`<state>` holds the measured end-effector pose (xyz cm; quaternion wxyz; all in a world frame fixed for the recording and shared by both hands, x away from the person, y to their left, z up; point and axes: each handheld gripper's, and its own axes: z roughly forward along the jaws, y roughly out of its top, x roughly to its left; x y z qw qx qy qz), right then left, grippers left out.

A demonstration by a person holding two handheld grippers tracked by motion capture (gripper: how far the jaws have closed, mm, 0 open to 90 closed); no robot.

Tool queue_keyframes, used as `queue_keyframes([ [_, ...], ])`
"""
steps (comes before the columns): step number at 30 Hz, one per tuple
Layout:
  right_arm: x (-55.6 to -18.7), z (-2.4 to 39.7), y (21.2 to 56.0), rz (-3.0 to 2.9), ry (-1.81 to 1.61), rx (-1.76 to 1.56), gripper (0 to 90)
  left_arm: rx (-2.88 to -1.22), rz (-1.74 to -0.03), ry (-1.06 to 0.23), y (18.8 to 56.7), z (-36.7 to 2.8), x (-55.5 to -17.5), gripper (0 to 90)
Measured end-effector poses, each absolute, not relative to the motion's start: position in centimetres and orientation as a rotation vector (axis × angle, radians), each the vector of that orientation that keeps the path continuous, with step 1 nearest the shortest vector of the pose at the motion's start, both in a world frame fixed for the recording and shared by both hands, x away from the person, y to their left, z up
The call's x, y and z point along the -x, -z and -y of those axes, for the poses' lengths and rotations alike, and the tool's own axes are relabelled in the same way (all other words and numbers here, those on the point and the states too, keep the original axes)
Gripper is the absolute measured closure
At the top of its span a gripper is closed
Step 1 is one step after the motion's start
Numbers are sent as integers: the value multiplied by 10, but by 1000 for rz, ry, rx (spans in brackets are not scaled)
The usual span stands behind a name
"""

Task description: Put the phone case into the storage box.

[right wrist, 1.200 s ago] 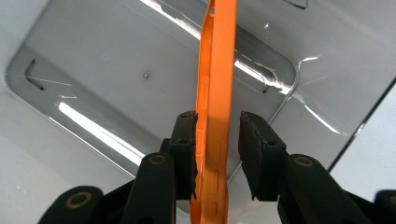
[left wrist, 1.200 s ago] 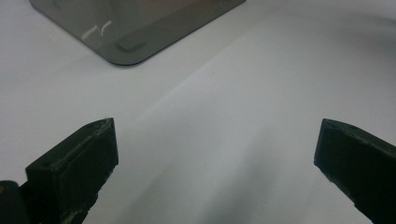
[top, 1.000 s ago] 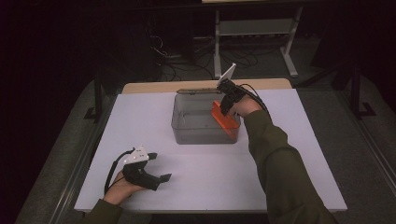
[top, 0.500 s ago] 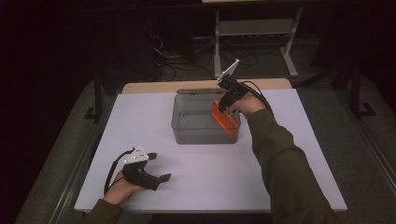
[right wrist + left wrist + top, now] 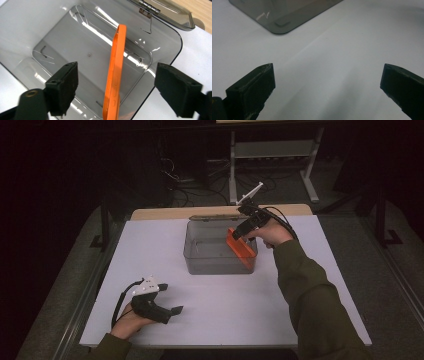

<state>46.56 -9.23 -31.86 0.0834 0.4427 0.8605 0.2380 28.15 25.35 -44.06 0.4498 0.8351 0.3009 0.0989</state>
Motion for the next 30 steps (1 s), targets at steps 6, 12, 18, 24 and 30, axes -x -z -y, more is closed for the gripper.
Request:
queue_keyframes([
  [6,-458,99,320,-2518,-768,-1275,115,-2064,-752,-244,441,-254,-282,0],
  [12,-451,106,323,-2489,-824,-1201,32,-2061,-753,-247,440,-255,-282,0],
  [18,-442,110,326,-2445,-901,-1158,0,-2063,-752,-249,440,-255,-283,0],
  [24,-434,112,329,-2428,-966,-1109,0,-2053,-761,-249,440,-257,-283,0],
  [30,-421,115,334,-2416,-1006,-1086,0,-2052,-761,-249,440,-258,-283,0],
])
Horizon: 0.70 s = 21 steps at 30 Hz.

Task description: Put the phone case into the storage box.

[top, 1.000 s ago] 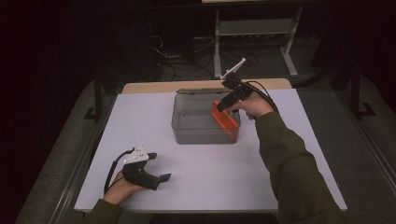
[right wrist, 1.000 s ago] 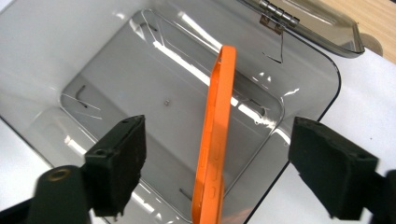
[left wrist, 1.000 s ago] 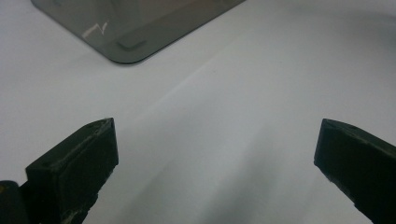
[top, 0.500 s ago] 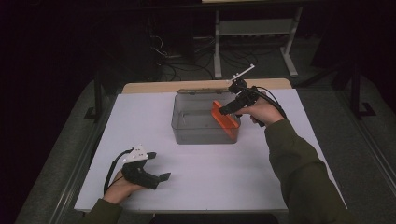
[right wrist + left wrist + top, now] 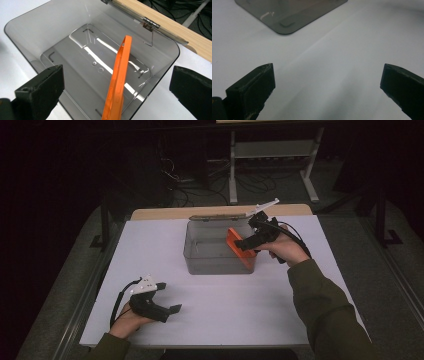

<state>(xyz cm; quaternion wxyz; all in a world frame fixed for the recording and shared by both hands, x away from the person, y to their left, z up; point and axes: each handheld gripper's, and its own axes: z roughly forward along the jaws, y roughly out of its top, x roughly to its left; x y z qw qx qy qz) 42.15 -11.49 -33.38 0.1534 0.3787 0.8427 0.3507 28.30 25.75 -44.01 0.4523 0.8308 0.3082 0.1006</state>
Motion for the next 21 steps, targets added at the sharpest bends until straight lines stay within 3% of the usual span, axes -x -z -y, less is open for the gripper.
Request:
queue_keyframes([
  [21,-377,144,353,-2366,-1139,-1015,0,-2054,-750,-253,441,-257,-284,0],
])
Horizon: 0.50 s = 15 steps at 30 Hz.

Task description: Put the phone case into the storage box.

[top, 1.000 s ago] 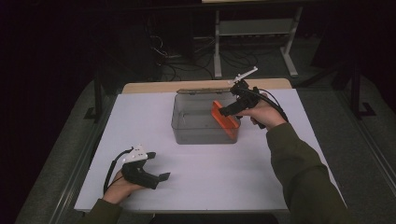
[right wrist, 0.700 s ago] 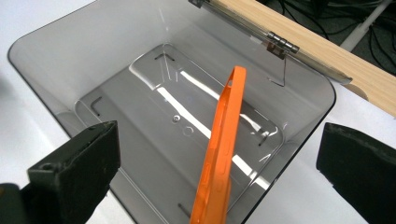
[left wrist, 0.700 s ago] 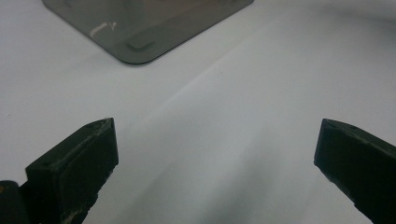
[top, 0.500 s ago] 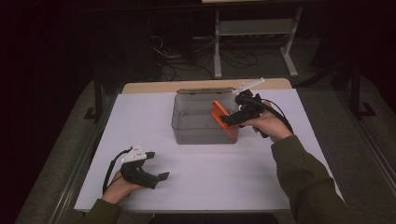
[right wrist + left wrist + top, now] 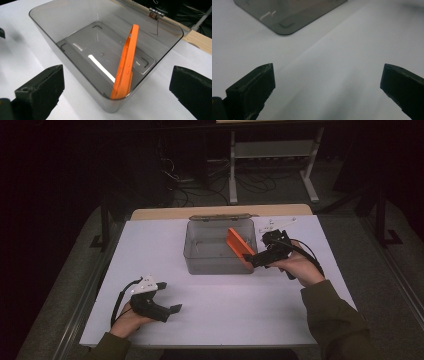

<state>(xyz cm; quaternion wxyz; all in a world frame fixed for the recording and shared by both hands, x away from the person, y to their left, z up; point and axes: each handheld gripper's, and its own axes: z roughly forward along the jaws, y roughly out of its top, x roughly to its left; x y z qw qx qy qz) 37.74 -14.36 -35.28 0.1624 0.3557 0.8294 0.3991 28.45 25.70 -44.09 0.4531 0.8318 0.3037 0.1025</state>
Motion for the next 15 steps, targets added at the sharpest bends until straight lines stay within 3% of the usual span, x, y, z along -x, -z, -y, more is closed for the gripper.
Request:
queue_keyframes([
  [15,-353,151,371,-2345,-1185,-986,0,-2053,-751,-253,441,-257,-285,0],
])
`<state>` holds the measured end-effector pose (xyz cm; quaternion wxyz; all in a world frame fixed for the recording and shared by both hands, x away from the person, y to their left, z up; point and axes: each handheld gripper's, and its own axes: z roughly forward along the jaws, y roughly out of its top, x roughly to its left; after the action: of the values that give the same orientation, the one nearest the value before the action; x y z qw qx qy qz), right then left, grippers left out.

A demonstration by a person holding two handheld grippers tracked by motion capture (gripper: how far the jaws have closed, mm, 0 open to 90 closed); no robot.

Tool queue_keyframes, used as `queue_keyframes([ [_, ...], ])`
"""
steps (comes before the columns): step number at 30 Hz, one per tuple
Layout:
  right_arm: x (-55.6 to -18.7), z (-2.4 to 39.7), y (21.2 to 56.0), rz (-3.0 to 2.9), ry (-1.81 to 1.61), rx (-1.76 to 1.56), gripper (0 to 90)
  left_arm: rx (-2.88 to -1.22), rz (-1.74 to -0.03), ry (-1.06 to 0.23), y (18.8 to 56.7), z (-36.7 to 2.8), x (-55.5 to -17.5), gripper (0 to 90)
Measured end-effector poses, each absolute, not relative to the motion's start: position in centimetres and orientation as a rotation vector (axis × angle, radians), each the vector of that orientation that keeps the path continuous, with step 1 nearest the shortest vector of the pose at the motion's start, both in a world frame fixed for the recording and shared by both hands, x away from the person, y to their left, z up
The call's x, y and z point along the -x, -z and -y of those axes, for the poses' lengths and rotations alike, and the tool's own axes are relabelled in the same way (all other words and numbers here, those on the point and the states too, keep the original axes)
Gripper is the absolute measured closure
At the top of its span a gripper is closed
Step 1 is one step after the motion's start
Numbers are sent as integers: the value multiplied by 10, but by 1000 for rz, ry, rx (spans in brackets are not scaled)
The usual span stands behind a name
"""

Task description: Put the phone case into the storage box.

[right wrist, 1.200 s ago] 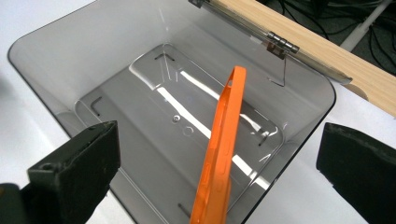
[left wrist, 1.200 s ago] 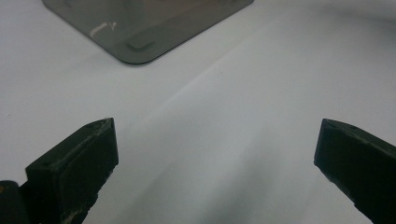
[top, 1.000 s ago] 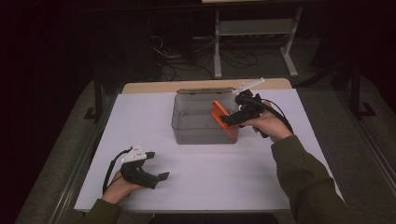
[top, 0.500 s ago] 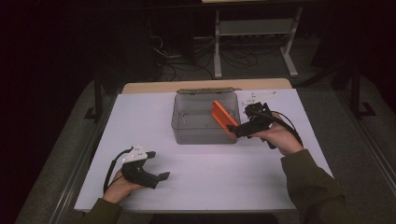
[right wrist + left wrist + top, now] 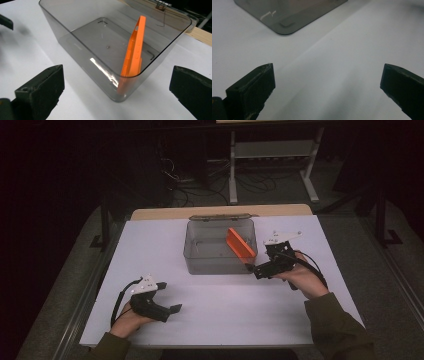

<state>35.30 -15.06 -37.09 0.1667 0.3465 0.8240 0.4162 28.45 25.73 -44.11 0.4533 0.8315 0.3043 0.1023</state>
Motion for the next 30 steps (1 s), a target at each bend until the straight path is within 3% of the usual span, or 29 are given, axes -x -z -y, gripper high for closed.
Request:
queue_keyframes([
  [30,-307,170,415,-2273,-1246,-1038,0,-2041,-739,-262,439,-259,-285,0],
])
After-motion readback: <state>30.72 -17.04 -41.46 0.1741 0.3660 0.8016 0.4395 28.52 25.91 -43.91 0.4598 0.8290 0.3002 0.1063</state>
